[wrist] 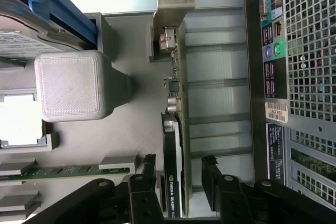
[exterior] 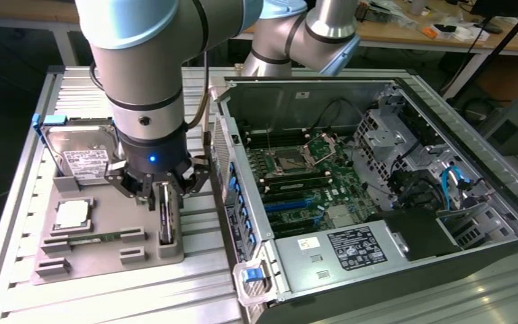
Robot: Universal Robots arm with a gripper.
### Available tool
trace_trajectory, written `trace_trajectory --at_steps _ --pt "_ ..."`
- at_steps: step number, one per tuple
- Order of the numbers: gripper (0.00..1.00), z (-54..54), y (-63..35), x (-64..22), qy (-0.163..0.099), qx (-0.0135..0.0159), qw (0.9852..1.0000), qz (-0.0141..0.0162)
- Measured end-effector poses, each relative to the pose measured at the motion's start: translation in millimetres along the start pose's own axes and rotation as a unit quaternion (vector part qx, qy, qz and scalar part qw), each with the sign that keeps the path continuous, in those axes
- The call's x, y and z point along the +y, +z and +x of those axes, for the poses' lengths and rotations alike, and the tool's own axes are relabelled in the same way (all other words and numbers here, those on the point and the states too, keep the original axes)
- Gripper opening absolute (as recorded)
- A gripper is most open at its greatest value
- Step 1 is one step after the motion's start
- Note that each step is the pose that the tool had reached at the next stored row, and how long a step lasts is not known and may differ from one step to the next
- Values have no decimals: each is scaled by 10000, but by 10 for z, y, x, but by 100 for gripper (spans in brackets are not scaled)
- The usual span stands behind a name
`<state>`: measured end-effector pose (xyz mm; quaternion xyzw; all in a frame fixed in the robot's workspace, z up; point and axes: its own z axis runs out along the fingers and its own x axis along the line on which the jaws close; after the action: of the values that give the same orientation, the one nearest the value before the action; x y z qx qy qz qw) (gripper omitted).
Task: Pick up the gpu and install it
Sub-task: 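Pick up the gpu and move the gpu toward the slot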
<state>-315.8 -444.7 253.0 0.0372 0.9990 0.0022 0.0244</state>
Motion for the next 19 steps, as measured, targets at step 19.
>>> trace_trajectory --at_steps 19 --pt "48 3 57 5 2 0 10000 0"
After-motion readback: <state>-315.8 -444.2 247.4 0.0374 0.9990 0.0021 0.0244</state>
